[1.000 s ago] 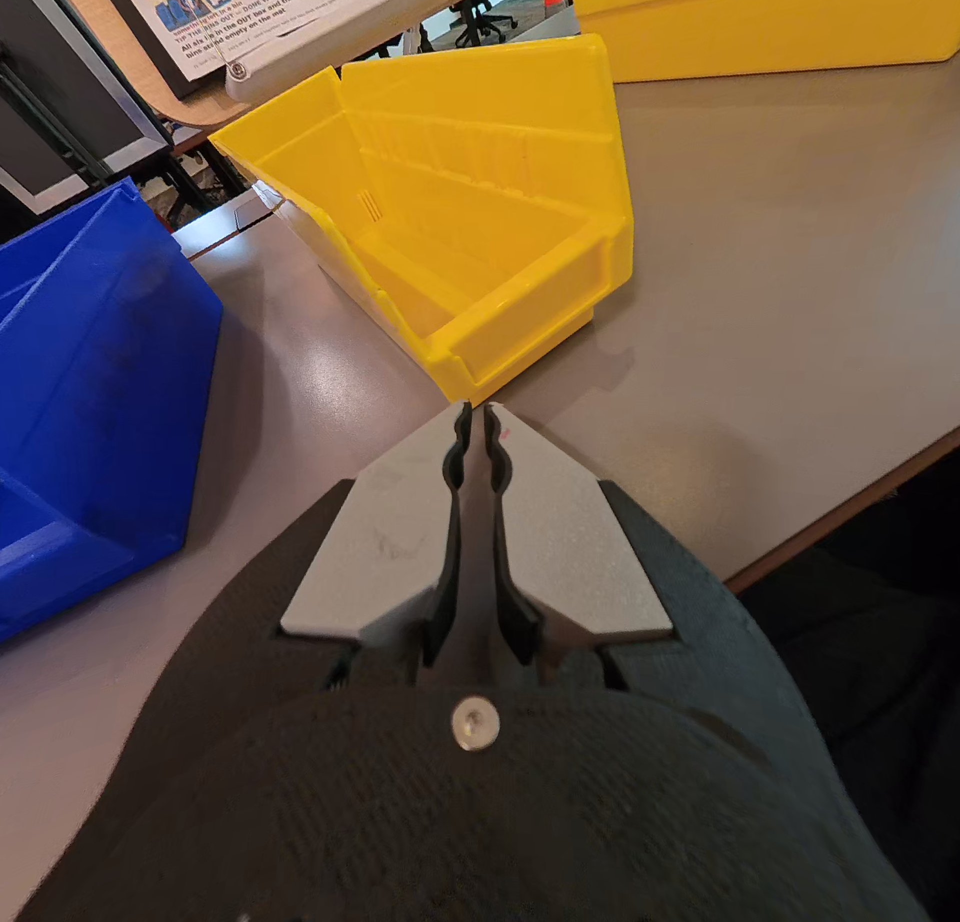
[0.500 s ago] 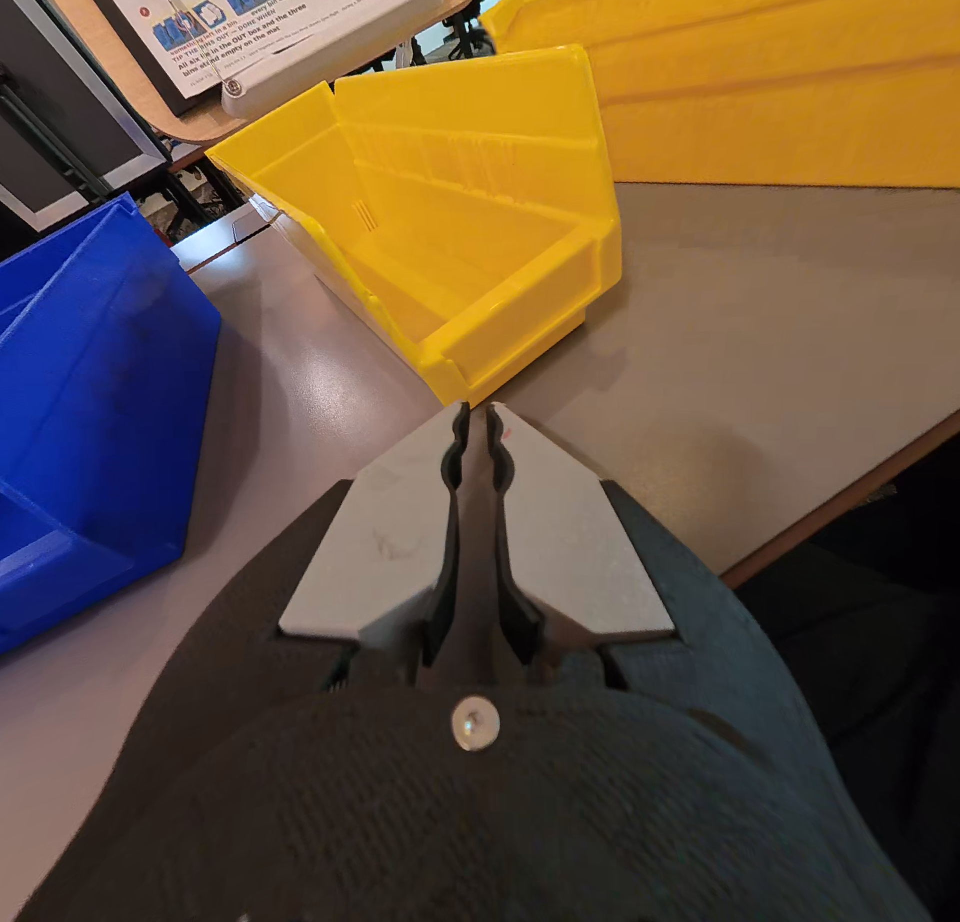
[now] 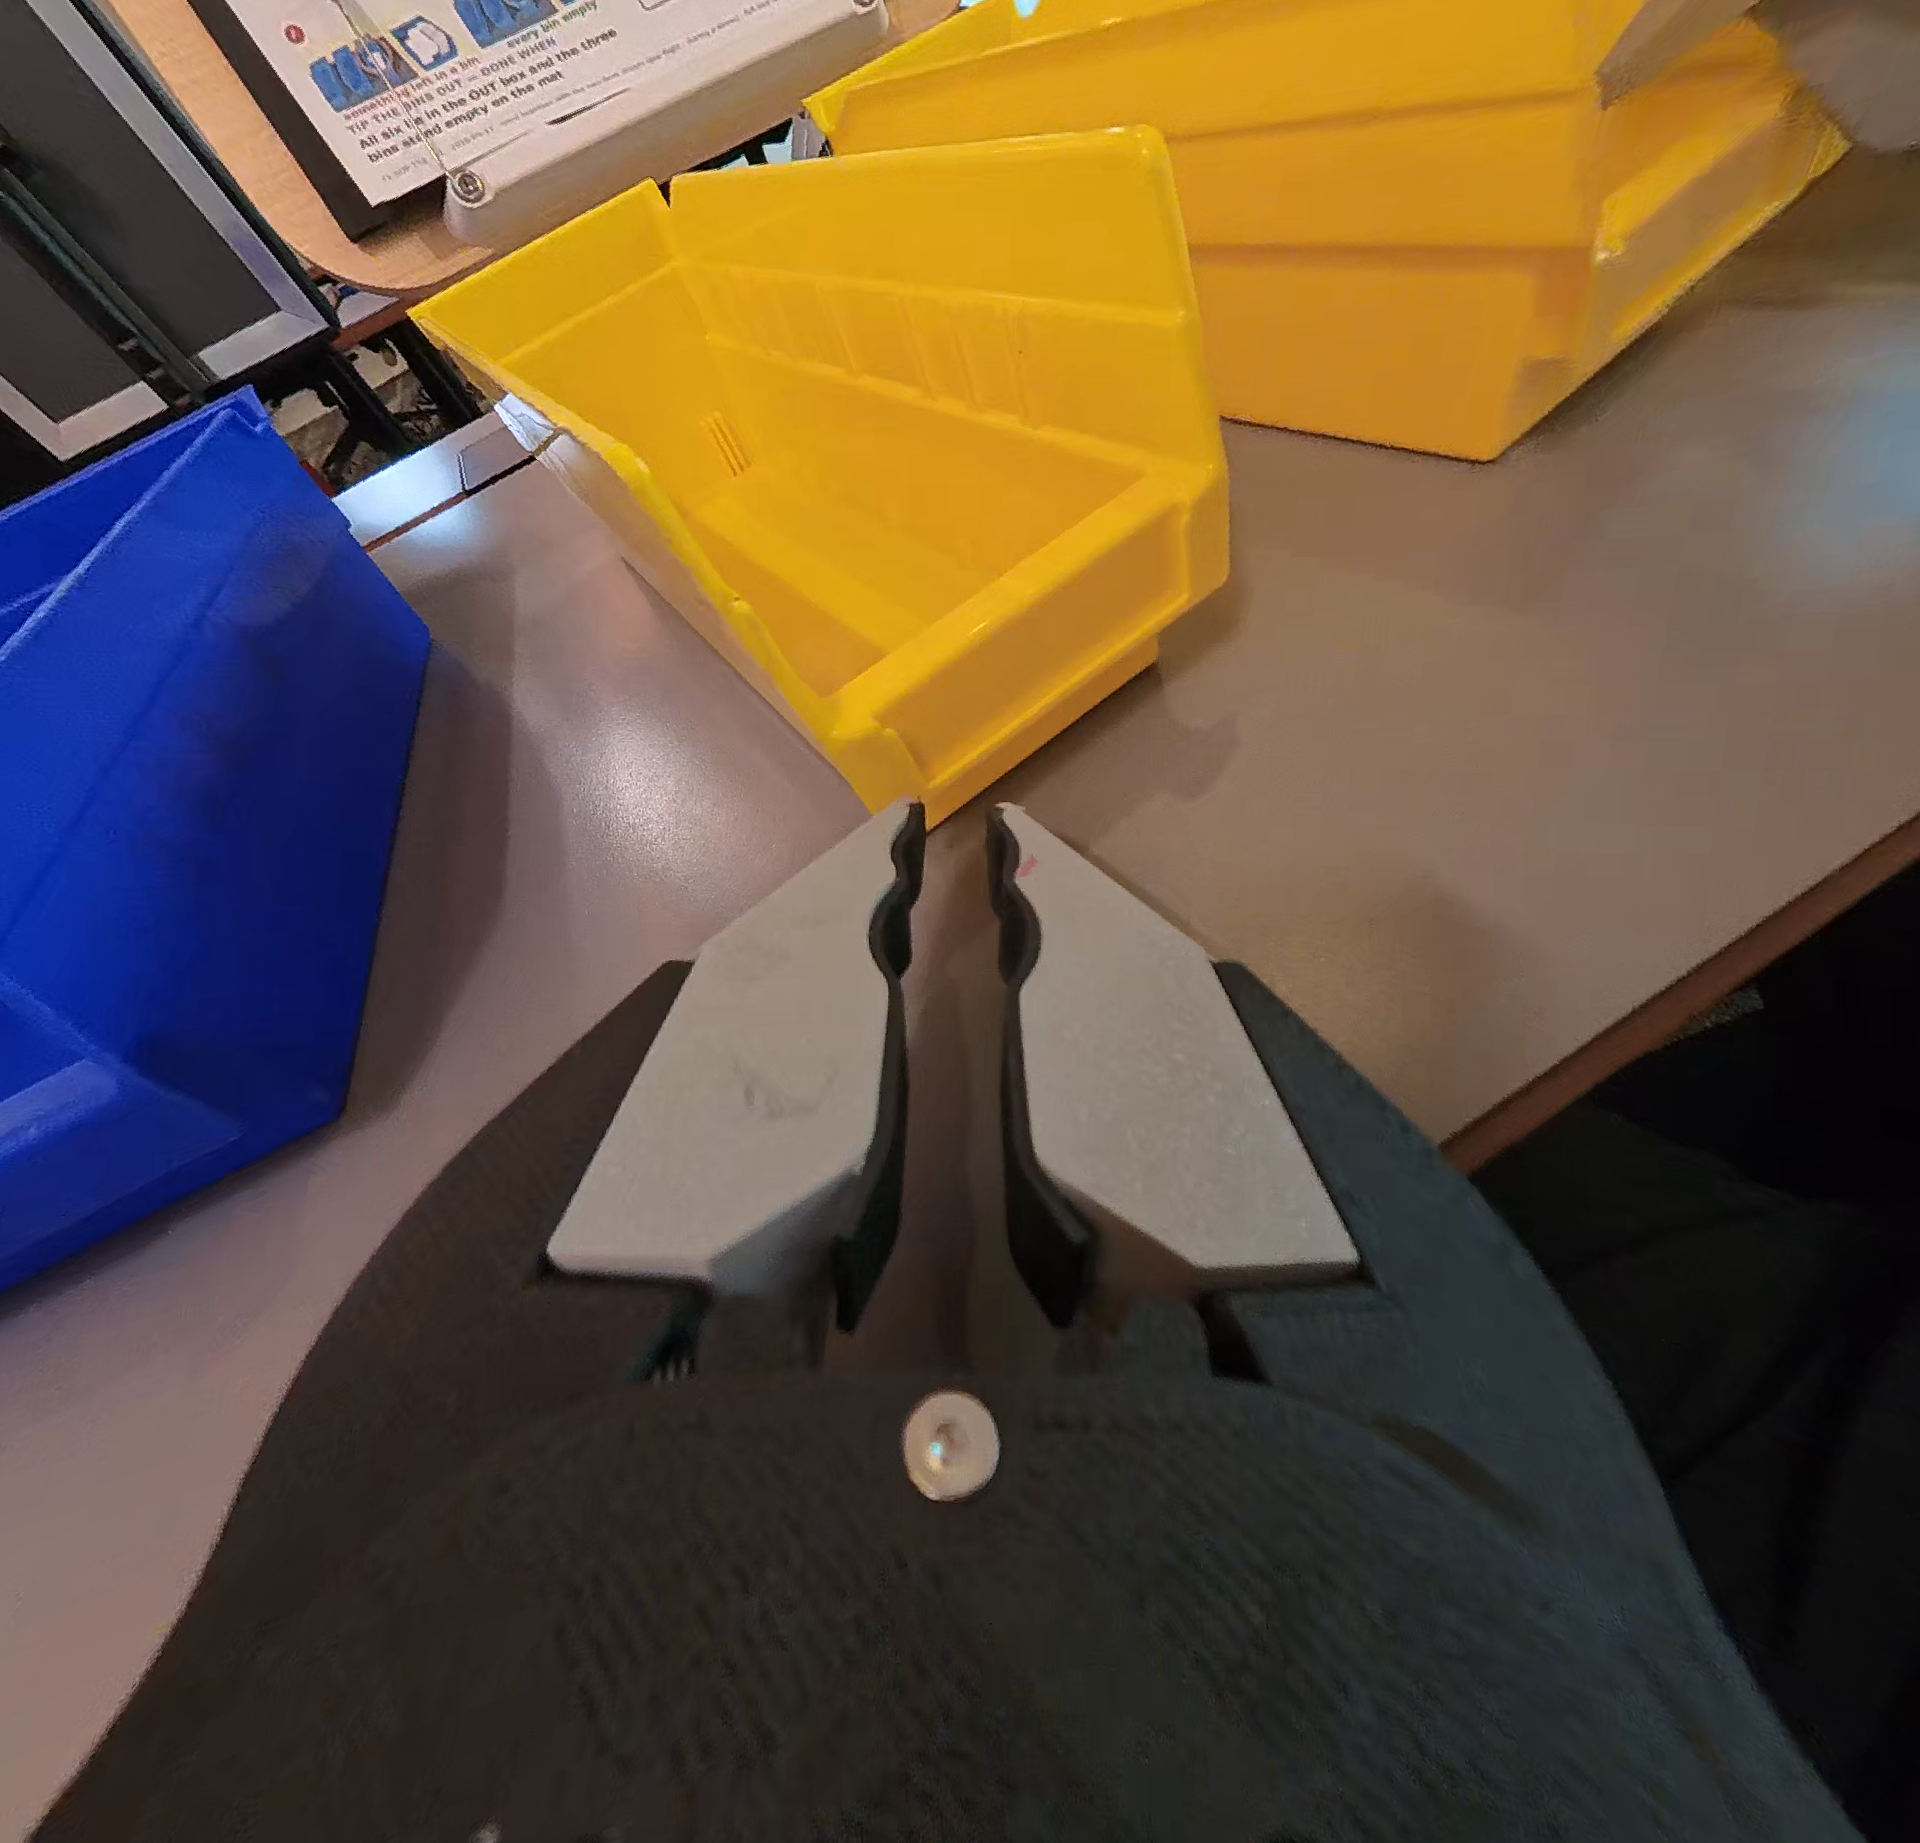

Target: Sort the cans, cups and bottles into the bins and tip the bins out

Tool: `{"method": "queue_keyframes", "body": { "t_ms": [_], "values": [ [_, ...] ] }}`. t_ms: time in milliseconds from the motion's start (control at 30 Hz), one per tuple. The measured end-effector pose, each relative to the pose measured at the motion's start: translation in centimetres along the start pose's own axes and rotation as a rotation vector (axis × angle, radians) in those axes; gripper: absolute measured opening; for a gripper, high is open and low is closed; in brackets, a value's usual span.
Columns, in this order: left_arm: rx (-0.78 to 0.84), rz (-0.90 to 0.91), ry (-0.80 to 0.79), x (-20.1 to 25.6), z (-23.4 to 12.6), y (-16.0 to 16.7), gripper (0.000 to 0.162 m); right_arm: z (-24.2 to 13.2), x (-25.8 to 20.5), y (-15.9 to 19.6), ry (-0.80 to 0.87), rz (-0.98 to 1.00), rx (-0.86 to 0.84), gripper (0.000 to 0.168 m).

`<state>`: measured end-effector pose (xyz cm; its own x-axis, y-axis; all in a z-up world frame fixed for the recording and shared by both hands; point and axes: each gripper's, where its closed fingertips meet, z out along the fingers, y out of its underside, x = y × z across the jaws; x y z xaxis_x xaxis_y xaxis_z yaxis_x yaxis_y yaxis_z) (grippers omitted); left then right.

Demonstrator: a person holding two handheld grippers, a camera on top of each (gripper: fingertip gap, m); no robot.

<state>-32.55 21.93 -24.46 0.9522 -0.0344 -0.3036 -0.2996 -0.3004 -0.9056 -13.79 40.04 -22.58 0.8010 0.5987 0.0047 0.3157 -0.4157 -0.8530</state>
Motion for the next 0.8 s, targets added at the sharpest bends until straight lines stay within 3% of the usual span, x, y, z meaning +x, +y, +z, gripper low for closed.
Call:
{"method": "queue_keyframes", "body": {
  "t_ms": [100,200,333,500,700,800],
  "values": [
    [0.012,-0.02,0.001,-0.1,-0.1,-0.1,0.012,-2.3,0.3,-0.2,-0.01,-0.011,0.082,0.035],
    [0.01,-0.044,0.021,0.1,-0.3,-0.4,0.02,-5.8,1.9,0.0,-0.004,-0.034,0.178,0.036],
    [0.085,-0.083,0.014,-0.4,-1.2,-2.6,0.032,-8.7,4.4,1.3,-0.069,-0.121,0.222,0.041],
    [0.07,-0.209,0.029,-2.4,0.2,-4.3,0.03,-7.6,7.5,4.3,-0.067,-0.158,0.085,0.046],
    [-0.041,-0.198,-0.097,-6.0,2.5,-3.5,0.025,-5.1,7.7,8.4,-0.102,-0.294,-0.121,0.055],
    [-0.095,-0.185,-0.142,-6.8,3.1,-1.7,0.024,-4.8,7.2,8.4,-0.161,-0.255,-0.094,0.05]
  ]
}}
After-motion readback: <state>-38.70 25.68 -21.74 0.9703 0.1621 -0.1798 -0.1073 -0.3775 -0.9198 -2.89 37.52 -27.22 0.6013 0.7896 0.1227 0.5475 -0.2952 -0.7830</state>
